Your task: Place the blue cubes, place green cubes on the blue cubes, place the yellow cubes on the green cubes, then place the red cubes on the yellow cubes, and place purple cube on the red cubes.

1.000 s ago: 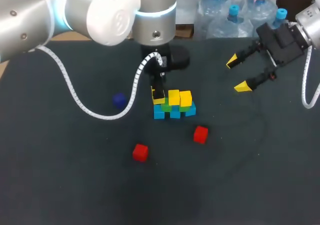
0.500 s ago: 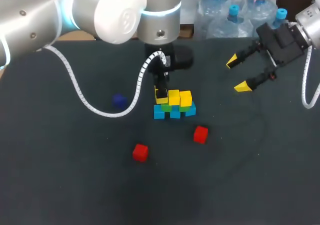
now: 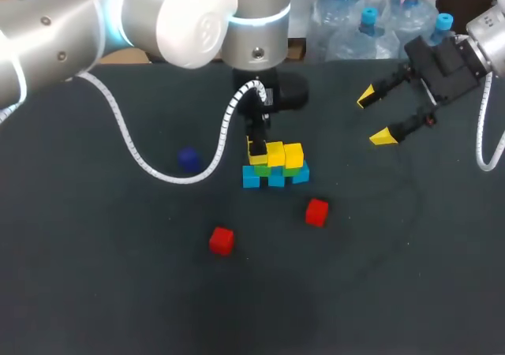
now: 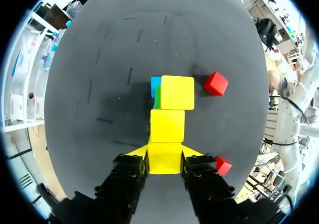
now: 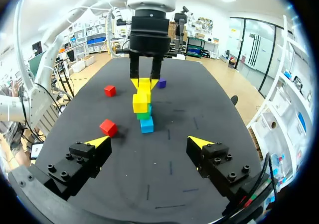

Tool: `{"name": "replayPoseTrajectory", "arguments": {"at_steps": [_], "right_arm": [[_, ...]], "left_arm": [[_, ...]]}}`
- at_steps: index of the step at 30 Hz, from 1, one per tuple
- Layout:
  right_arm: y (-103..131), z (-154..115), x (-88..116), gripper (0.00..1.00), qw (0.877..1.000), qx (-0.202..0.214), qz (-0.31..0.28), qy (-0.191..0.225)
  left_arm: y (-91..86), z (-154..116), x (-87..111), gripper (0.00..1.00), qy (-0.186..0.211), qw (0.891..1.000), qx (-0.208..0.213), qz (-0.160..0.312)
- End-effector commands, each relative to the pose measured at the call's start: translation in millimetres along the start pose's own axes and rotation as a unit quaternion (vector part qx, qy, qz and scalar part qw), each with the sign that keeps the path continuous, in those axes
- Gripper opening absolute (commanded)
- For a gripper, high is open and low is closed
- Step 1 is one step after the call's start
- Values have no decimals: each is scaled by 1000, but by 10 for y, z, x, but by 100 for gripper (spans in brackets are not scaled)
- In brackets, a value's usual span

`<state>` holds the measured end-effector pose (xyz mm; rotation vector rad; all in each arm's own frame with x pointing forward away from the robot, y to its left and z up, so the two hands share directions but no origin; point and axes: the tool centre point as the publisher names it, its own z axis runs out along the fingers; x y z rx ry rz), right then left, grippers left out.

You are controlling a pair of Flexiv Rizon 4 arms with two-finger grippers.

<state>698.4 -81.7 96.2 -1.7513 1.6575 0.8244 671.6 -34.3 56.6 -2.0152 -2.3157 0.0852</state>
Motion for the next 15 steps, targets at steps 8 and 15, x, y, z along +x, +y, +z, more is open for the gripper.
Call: {"name": "replayPoseTrajectory", "arguments": {"at_steps": [8, 15], "right_arm": [[0, 3, 0, 100, 1000, 0, 0, 0], [0, 3, 0, 100, 1000, 0, 0, 0]], "left_arm": [[-2, 12, 24, 0, -1, 1000, 2, -2], [18, 41, 16, 0, 1, 1000, 1, 3]]}}
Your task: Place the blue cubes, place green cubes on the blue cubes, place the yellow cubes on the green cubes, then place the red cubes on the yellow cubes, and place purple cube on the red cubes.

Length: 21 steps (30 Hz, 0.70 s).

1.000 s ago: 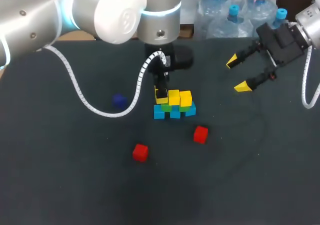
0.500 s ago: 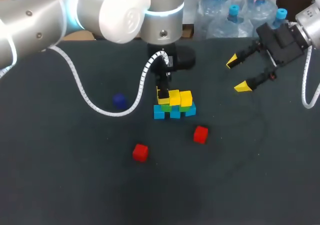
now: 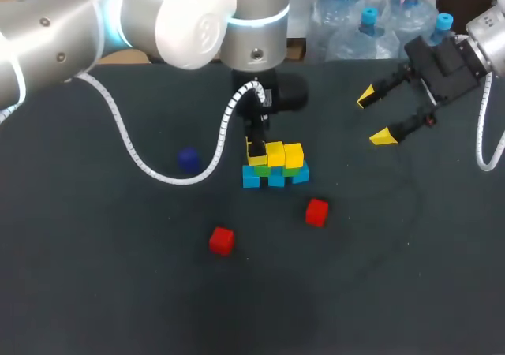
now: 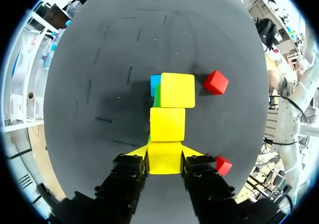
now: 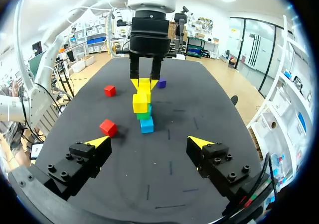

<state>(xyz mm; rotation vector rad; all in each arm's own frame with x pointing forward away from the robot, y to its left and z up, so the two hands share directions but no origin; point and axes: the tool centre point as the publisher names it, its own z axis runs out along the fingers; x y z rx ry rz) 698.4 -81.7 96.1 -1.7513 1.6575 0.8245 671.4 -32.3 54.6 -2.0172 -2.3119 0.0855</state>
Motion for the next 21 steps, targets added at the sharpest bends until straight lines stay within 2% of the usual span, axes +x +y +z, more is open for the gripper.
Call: {"name": "replayPoseTrajectory", "arguments": {"at_steps": [1, 21], "right_arm": [[0, 3, 0, 100, 1000, 0, 0, 0], [0, 3, 0, 100, 1000, 0, 0, 0]], "left_arm": [[17, 21, -3, 0, 0, 1000, 1, 2], [27, 39, -16, 0, -1, 1000, 2, 4]]}}
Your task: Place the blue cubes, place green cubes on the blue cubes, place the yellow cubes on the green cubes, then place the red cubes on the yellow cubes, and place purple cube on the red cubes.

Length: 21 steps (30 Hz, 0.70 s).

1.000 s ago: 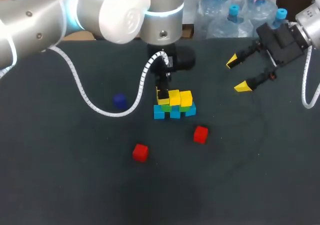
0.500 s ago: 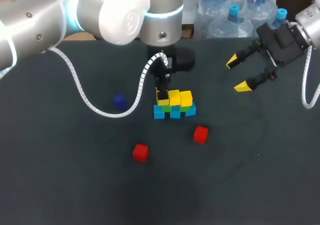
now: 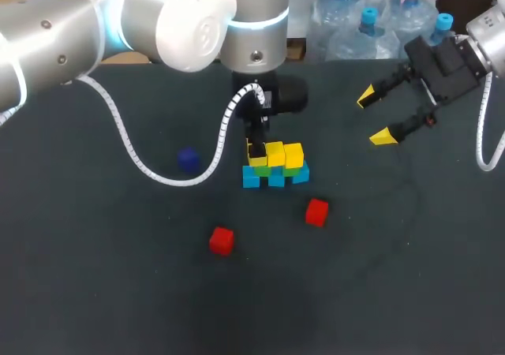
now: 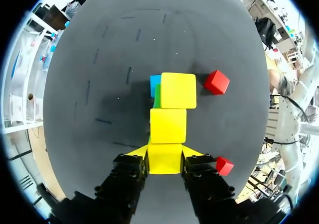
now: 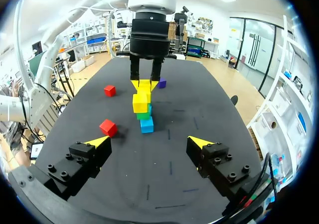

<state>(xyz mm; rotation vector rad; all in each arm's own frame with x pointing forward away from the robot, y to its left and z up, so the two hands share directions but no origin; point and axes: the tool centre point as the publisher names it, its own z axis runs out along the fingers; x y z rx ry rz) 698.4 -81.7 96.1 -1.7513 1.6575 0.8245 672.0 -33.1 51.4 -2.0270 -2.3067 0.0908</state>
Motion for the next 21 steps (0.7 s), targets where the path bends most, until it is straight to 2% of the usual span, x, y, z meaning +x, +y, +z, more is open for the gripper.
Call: {"name": "replayPoseTrajectory", "arguments": {"at_steps": [1, 5, 10, 15, 19, 21], "right_arm": [[0, 3, 0, 100, 1000, 0, 0, 0], [0, 3, 0, 100, 1000, 0, 0, 0], [0, 3, 0, 100, 1000, 0, 0, 0], [0, 3, 0, 100, 1000, 0, 0, 0], [0, 3, 0, 100, 1000, 0, 0, 0], [0, 3, 0, 100, 1000, 0, 0, 0]], "left_arm": [[21, 11, -7, 0, 1, 1000, 2, 1], [23, 16, -9, 0, 0, 1000, 3, 1], [26, 30, -16, 9, 0, 1000, 3, 1], [32, 35, -16, 12, 0, 1000, 4, 1], [34, 33, -14, 26, 1, 1000, 3, 1], [35, 32, -13, 28, 1, 1000, 2, 0]]}}
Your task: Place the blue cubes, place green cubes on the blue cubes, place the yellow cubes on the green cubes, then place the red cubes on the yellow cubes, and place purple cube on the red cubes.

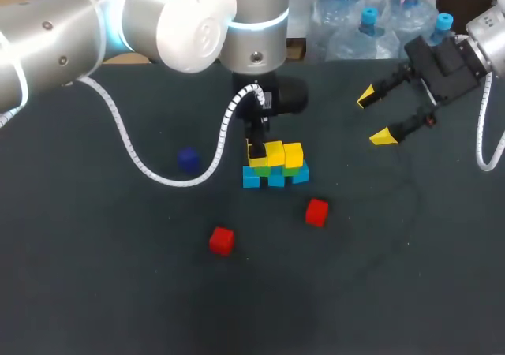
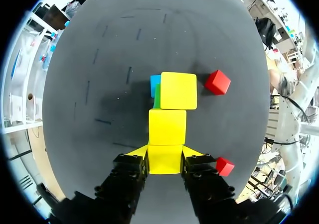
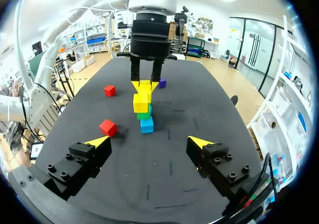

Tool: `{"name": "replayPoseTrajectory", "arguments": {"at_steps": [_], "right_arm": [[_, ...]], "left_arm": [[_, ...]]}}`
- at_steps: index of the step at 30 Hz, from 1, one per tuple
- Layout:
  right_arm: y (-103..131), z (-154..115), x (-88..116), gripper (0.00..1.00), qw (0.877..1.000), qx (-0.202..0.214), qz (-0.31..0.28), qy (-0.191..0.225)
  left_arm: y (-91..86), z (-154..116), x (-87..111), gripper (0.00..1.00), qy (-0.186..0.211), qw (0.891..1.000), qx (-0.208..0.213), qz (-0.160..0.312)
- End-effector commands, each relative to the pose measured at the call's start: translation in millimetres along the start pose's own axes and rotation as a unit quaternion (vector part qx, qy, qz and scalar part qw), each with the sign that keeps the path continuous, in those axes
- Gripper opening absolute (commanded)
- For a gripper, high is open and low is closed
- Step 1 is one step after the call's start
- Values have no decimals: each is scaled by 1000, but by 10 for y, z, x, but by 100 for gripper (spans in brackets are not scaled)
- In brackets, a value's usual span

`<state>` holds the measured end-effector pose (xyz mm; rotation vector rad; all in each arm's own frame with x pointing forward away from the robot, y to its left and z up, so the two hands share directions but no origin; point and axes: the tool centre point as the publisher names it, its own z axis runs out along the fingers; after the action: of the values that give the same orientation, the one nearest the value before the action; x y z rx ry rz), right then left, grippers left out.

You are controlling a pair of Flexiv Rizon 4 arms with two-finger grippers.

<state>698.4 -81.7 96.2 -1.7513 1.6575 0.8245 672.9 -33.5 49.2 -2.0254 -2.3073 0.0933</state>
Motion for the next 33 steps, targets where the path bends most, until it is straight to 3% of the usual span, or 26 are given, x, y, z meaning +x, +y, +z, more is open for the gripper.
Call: {"name": "replayPoseTrajectory", "arguments": {"at_steps": [1, 17, 22, 33], "right_arm": [[0, 3, 0, 100, 1000, 0, 0, 0], [0, 3, 0, 100, 1000, 0, 0, 0], [0, 3, 0, 100, 1000, 0, 0, 0], [0, 3, 0, 100, 1000, 0, 0, 0]], "left_arm": [[24, 10, -8, 29, 1, 1000, 2, 1], [13, 1, 2, 49, 1, 1000, -1, 0], [-2, -33, 7, 98, -1, 1000, -5, 1], [-117, -164, 135, 100, -29, 999, -18, 4]]}}
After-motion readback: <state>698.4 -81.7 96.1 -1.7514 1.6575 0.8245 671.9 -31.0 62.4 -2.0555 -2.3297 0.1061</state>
